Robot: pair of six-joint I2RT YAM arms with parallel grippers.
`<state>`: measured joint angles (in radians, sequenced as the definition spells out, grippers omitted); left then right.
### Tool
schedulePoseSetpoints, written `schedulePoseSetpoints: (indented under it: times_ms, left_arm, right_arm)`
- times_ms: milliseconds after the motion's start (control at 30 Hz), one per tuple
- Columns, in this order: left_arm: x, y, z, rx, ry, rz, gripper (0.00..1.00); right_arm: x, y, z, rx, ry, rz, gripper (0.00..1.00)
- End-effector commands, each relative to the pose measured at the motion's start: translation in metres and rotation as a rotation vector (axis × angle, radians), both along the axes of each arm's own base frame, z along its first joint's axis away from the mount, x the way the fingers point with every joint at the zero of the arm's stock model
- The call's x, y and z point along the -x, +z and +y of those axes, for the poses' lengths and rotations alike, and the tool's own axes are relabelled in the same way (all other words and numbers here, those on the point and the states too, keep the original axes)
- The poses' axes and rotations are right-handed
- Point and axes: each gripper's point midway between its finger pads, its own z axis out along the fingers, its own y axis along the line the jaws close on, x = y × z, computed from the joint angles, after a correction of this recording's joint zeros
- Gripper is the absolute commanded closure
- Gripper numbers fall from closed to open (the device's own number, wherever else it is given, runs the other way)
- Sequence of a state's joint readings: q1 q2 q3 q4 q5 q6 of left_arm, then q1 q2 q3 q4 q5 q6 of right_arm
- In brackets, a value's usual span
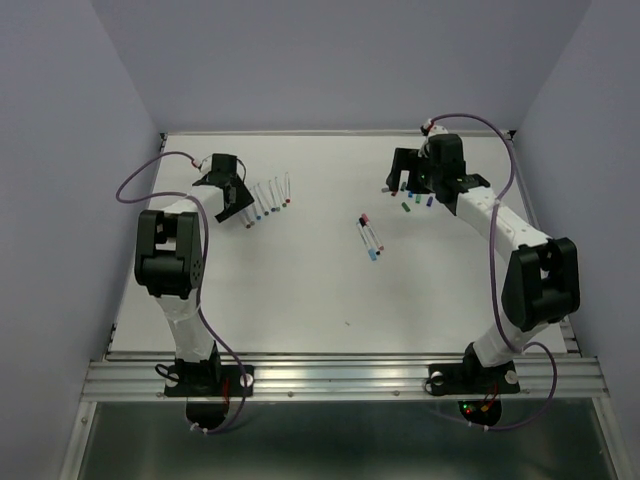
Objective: Open the pen caps
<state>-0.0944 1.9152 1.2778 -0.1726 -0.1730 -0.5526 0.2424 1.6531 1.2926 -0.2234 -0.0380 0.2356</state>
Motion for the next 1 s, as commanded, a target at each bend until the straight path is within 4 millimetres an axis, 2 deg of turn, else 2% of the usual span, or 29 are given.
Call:
schedulePoseSetpoints:
  times_ms: [0,33,67,100,133,167,367,400,467,500,600,633,700,733,967]
  left_arm:
    - [-0.001,0.040,-0.003,0.011,-0.015,-0.087,0.27]
    - [0.001,0.044,-0.007,0.022,-0.030,-0.094,0.20]
    - [0.002,0.056,-0.009,0.028,-0.036,-0.118,0.17]
    - [0.004,0.060,-0.015,0.037,-0.055,-0.126,0.05]
    - [0.006,0.066,-0.016,0.040,-0.059,-0.138,0.02]
    - [0.009,0.076,-0.025,0.042,-0.081,-0.159,0.01]
    - [0.027,0.095,-0.067,0.081,-0.195,-0.189,0.01]
    - [0.033,0.096,-0.082,0.084,-0.230,-0.188,0.01]
    - [0.041,0.096,-0.101,0.098,-0.233,-0.176,0.01]
    - [0.050,0.095,-0.126,0.127,-0.271,-0.164,0.01]
    - [0.063,0.086,-0.169,0.147,-0.343,-0.125,0.01]
    - [0.075,0.081,-0.188,0.140,-0.372,-0.094,0.01]
    - [0.076,0.073,-0.211,0.127,-0.399,-0.066,0.01]
    - [0.087,0.067,-0.229,0.117,-0.441,-0.036,0.01]
    - [0.087,0.053,-0.305,0.103,-0.551,-0.002,0.01]
  right_arm:
    - [0.001,0.033,0.004,-0.036,0.012,-0.091,0.00]
    - [0.002,0.032,0.003,-0.033,0.015,-0.089,0.00]
    - [0.004,0.032,0.003,-0.034,0.014,-0.089,0.00]
    - [0.007,0.032,0.002,-0.034,0.010,-0.090,0.00]
    - [0.007,0.036,0.001,-0.035,0.005,-0.098,0.00]
    - [0.010,0.032,-0.001,-0.033,0.001,-0.089,0.00]
    - [0.029,0.029,-0.001,-0.056,0.011,-0.076,0.00]
    - [0.030,0.025,-0.009,-0.039,-0.033,-0.071,0.00]
    - [0.032,0.030,-0.019,-0.033,-0.101,-0.088,0.00]
    - [0.032,0.029,-0.028,-0.023,-0.151,-0.089,0.00]
    - [0.033,0.033,-0.038,-0.012,-0.215,-0.099,0.00]
    - [0.034,0.031,-0.040,-0.013,-0.226,-0.094,0.00]
    - [0.035,0.030,-0.041,-0.009,-0.235,-0.091,0.00]
    - [0.035,0.029,-0.041,-0.012,-0.238,-0.088,0.00]
    - [0.038,0.024,-0.046,0.007,-0.254,-0.079,0.00]
